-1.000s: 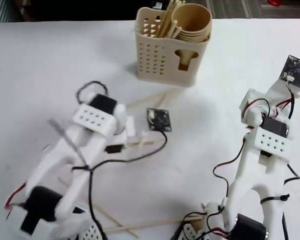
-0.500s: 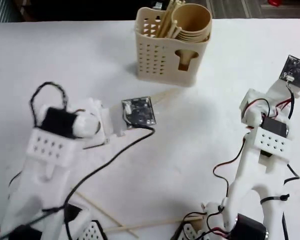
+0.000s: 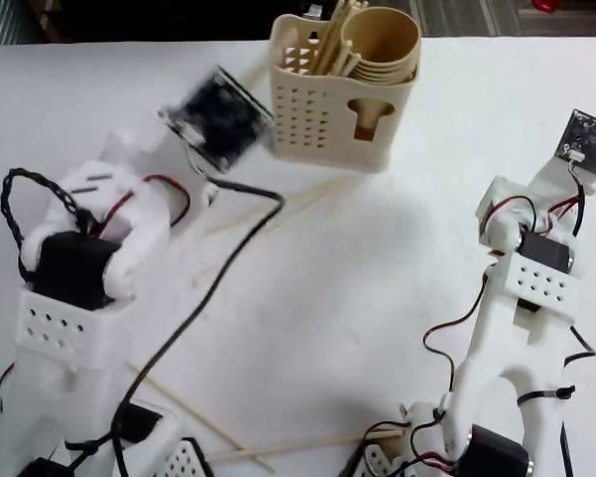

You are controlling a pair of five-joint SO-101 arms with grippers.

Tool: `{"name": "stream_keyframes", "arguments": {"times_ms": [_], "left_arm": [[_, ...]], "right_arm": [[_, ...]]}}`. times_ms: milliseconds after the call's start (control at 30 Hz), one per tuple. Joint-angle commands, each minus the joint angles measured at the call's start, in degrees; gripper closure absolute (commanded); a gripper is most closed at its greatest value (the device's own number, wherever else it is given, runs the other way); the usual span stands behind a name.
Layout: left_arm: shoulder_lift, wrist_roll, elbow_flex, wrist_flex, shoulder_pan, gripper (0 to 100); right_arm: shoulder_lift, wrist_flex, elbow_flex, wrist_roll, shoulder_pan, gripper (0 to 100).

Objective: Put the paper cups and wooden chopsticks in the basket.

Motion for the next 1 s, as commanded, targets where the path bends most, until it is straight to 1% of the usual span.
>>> {"name": "stream_keyframes", "arguments": {"times_ms": [0,200,267,333,533,667,800,967], "left_arm": [[1.7,7.6,-2.7,-17.4,2.9,98],[14.4,14.2,-5.8,-38.5,6.3,98],[19.0,16.1,-8.9,-43.4,6.4,98],[23.8,17.8,-13.5,-45.8,6.5,98],[38.6,22.7,-30.7,-45.7,6.2,98],[47.3,23.0,-39.5,-45.6,6.3,98],[53.0,23.1,-45.6,-41.3,6.5,98],[57.1,23.1,-49.1,-34.3,6.6,98]], "right_arm": [[-0.2,0.3,-3.2,-0.2,0.2,97.9],[-0.2,0.2,-3.2,-0.2,0.2,97.9],[-0.2,0.1,-3.2,-0.2,0.2,97.9],[-0.2,0.0,-3.2,-0.2,0.2,97.9],[-0.2,0.0,-3.2,-0.1,0.2,97.8],[-0.3,0.0,-3.2,-0.1,0.2,97.8],[-0.4,0.0,-3.2,-0.1,0.4,97.8],[-0.5,0.0,-3.2,-0.1,0.4,97.8]]}}
